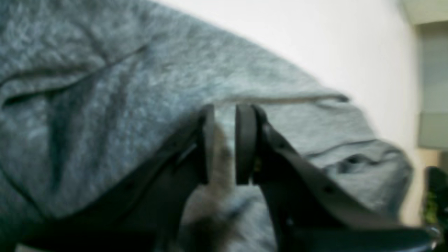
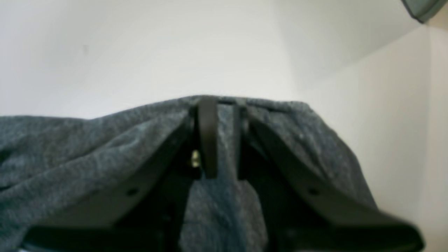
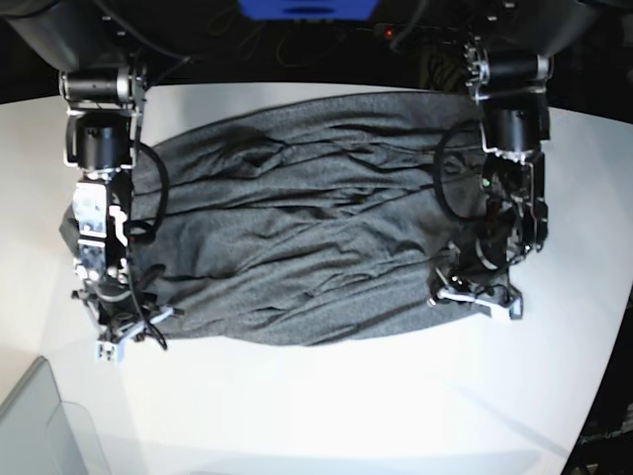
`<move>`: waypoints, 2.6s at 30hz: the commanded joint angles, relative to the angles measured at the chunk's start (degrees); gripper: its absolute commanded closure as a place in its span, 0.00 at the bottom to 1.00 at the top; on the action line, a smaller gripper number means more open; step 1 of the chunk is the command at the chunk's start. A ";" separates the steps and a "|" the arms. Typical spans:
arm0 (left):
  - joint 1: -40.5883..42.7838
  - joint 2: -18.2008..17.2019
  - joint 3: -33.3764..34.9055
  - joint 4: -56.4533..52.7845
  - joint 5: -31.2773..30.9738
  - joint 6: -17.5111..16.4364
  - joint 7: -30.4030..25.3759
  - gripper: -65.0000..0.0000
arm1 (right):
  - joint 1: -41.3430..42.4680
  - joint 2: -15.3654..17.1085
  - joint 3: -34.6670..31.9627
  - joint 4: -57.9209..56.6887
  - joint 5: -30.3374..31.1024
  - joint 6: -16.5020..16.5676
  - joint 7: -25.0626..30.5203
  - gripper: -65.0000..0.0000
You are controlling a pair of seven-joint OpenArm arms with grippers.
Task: Layout the t-shirt on the table in an organized manner, then fold the t-shirt properly
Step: 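Grasp both ends of the shirt and pull them apart with both grippers, then drag the shirt edges away from the hem with both grippers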
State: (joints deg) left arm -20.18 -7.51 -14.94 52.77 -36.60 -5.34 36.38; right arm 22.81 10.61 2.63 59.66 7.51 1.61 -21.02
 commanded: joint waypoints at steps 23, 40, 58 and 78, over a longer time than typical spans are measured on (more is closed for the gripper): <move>-19.77 -0.62 -0.40 -15.37 12.38 -0.68 -24.38 0.83 | 6.07 3.67 0.66 -28.14 0.10 -0.16 20.88 0.89; 17.59 -0.18 -0.14 30.26 2.09 -0.41 0.15 0.83 | -7.55 -0.99 11.56 1.92 0.10 -0.16 14.03 0.89; -6.14 -1.15 0.04 -17.48 16.07 -0.68 -20.34 0.83 | -21.09 -4.77 11.39 21.35 0.10 -0.07 4.18 0.89; -22.58 -1.24 -0.05 -29.70 18.27 -0.68 -36.42 0.83 | -1.14 0.33 11.39 -10.21 -0.17 -0.07 4.80 0.89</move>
State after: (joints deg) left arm -40.84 -8.49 -14.90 22.22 -18.15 -5.63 1.28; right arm 21.23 10.48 13.93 48.93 7.70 2.02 -16.08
